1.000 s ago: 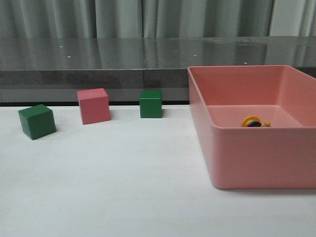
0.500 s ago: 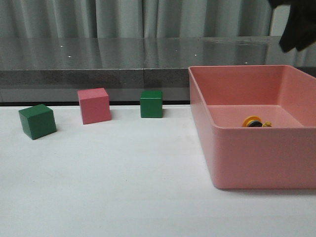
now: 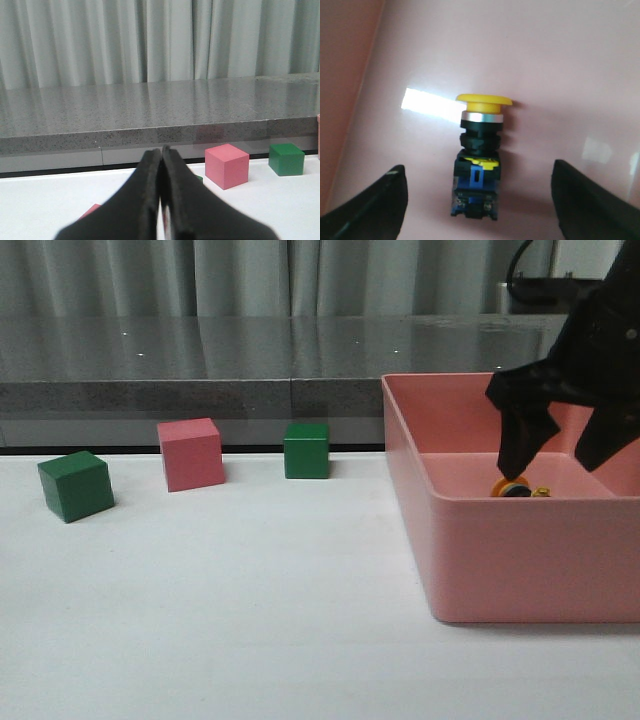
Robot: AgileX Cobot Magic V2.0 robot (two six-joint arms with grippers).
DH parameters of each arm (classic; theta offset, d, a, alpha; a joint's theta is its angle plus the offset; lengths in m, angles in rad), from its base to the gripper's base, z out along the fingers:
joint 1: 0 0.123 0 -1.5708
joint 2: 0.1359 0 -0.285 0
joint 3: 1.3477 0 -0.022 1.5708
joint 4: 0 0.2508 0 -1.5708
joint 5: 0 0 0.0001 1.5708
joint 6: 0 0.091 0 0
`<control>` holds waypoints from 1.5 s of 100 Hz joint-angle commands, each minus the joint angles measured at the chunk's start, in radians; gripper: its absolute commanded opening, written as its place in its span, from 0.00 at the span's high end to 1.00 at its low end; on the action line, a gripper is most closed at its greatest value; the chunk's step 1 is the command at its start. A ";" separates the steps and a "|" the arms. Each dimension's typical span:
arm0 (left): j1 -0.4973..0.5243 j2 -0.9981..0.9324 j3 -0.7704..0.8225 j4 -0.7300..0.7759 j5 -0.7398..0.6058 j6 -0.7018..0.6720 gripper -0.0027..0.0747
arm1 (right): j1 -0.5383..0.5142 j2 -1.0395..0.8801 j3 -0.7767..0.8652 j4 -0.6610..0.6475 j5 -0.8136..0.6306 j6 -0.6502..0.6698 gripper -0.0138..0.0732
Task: Place and stand button with both arms
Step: 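Lower the right gripper into the pink bin and grasp the yellow button, then carry the button out of the bin and lay it on its side on the table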
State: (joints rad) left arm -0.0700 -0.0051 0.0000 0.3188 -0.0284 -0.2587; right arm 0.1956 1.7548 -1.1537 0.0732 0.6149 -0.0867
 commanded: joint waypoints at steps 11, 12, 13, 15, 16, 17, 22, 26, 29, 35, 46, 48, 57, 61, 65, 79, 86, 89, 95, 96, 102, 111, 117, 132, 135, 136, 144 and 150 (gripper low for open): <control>-0.007 -0.031 0.045 -0.011 -0.075 -0.011 0.99 | 0.001 0.042 -0.030 0.006 -0.057 -0.010 0.17; -0.007 -0.031 0.045 -0.011 -0.075 -0.011 0.99 | 0.001 0.045 -0.030 0.006 -0.057 -0.010 0.17; -0.007 -0.031 0.045 -0.011 -0.075 -0.011 0.99 | 0.001 0.051 -0.030 0.006 -0.055 -0.010 0.17; -0.007 -0.031 0.045 -0.011 -0.075 -0.011 0.99 | 0.001 0.057 -0.030 0.006 -0.054 -0.010 0.18; -0.007 -0.031 0.045 -0.011 -0.075 -0.011 0.99 | 0.001 0.059 -0.030 0.006 -0.054 -0.010 0.19; -0.007 -0.031 0.045 -0.011 -0.075 -0.011 0.99 | 0.001 0.064 -0.030 0.006 -0.054 -0.010 0.20; -0.007 -0.031 0.045 -0.011 -0.075 -0.011 0.99 | 0.001 0.072 -0.030 0.006 -0.052 -0.010 0.27; -0.007 -0.031 0.045 -0.011 -0.075 -0.011 0.99 | 0.001 0.073 -0.030 0.006 -0.051 -0.009 0.36; -0.007 -0.031 0.045 -0.011 -0.075 -0.011 0.99 | 0.001 0.073 -0.030 0.006 -0.051 -0.009 0.43; -0.007 -0.031 0.045 -0.011 -0.075 -0.011 0.99 | 0.001 0.069 -0.035 0.006 -0.042 -0.009 0.60; -0.007 -0.031 0.045 -0.011 -0.075 -0.011 0.99 | 0.001 0.047 -0.076 0.006 -0.001 -0.009 0.80; -0.007 -0.031 0.045 -0.011 -0.075 -0.011 0.99 | 0.001 0.038 -0.087 0.006 0.007 -0.009 0.82; -0.007 -0.031 0.045 -0.011 -0.075 -0.011 0.99 | 0.019 -0.015 -0.136 0.006 0.039 -0.024 0.86; -0.007 -0.031 0.045 -0.011 -0.075 -0.011 0.99 | 0.035 -0.038 -0.165 0.007 0.055 -0.046 0.86; -0.007 -0.031 0.045 -0.011 -0.075 -0.011 0.99 | 0.060 -0.062 -0.198 0.009 0.082 -0.076 0.86; -0.007 -0.031 0.045 -0.011 -0.075 -0.011 0.99 | 0.181 -0.088 -0.336 0.069 0.174 -0.297 0.86; -0.007 -0.031 0.045 -0.011 -0.075 -0.011 0.99 | 0.243 -0.074 -0.395 0.151 0.198 -0.461 0.86; -0.007 -0.031 0.045 -0.011 -0.075 -0.011 0.99 | 0.266 -0.066 -0.415 0.189 0.206 -0.552 0.86; -0.007 -0.031 0.045 -0.011 -0.075 -0.011 0.99 | 0.314 -0.038 -0.454 0.265 0.231 -0.696 0.86; -0.007 -0.031 0.045 -0.011 -0.075 -0.011 0.99 | 0.319 -0.034 -0.458 0.272 0.234 -0.732 0.86; -0.007 -0.031 0.045 -0.011 -0.075 -0.011 0.99 | 0.360 0.006 -0.487 0.316 0.260 -0.858 0.86; -0.007 -0.031 0.045 -0.011 -0.075 -0.011 0.99 | 0.411 0.077 -0.522 0.319 0.286 -0.970 0.86; -0.007 -0.031 0.045 -0.011 -0.075 -0.011 0.99 | 0.438 0.134 -0.546 0.306 0.289 -0.984 0.86; -0.007 -0.031 0.045 -0.011 -0.075 -0.011 0.99 | 0.483 0.265 -0.598 0.218 0.290 -0.983 0.86; -0.007 -0.031 0.045 -0.011 -0.075 -0.011 0.99 | 0.492 0.287 -0.608 0.197 0.290 -0.983 0.86; -0.007 -0.031 0.045 -0.011 -0.075 -0.011 0.99 | 0.494 0.293 -0.610 0.187 0.291 -0.982 0.86; -0.007 -0.031 0.045 -0.011 -0.075 -0.011 0.99 | 0.511 0.347 -0.638 0.150 0.293 -0.982 0.86; -0.007 -0.031 0.045 -0.011 -0.075 -0.011 0.99 | 0.517 0.371 -0.652 0.147 0.288 -0.973 0.86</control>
State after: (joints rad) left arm -0.0700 -0.0051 0.0000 0.3188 -0.0284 -0.2587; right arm 0.7049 2.1589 -1.7542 0.2287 0.9224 -1.0555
